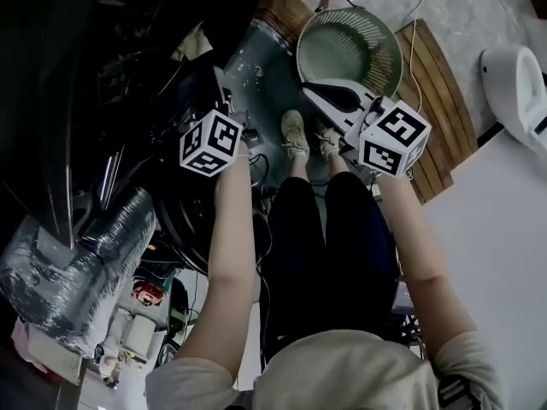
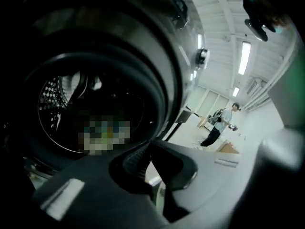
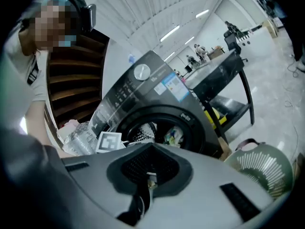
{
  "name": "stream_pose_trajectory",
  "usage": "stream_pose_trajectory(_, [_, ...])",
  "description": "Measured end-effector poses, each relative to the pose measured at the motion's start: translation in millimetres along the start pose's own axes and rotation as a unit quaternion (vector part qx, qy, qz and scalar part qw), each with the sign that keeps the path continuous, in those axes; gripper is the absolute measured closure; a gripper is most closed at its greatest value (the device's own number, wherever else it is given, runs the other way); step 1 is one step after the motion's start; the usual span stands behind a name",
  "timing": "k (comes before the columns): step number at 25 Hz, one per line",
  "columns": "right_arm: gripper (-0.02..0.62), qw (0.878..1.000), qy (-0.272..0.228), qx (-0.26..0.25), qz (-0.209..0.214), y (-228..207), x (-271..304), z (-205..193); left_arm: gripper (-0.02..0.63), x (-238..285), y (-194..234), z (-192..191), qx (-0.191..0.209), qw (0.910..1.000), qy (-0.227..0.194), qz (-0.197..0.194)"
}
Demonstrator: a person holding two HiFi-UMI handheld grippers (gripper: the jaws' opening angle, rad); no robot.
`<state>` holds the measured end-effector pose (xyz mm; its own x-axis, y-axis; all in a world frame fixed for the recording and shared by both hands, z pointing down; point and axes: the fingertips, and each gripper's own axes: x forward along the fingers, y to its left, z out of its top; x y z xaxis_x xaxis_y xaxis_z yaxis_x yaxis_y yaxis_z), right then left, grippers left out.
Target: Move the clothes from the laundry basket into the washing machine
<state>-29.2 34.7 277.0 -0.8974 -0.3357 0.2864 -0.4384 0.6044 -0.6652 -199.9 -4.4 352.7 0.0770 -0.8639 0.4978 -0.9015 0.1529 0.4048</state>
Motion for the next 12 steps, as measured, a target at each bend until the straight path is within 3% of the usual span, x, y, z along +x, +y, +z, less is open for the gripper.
stream_pose_trajectory(5, [0.588, 0.999, 0.003, -0.032, -0.025, 42.6, -45.8, 60.2, 0.597, -62.1, -103.4, 53.1, 0.045, 0.9915, -0.01, -0.122])
stream_pose_trajectory(8, [0.588, 0.997, -0.01, -0.054, -0.045, 74.2, -70.8, 93.2, 0.595, -99.0, -153.6, 81.7, 0.037, 0.9844, 0.004, -0.172])
stream_pose_trajectory(10, [0.588, 0.996, -0.016, -0.07, -0.054, 99.3, -83.5, 109.1, 0.595, -121.2, -182.6, 95.3, 0.04, 0.9773, 0.02, -0.207])
stream_pose_trajectory(12, [0.588, 0.994, -0.012, -0.088, -0.057, 125.8, -91.5, 119.8, 0.595, -142.9, -209.3, 109.8, 0.069, 0.9682, 0.028, -0.239])
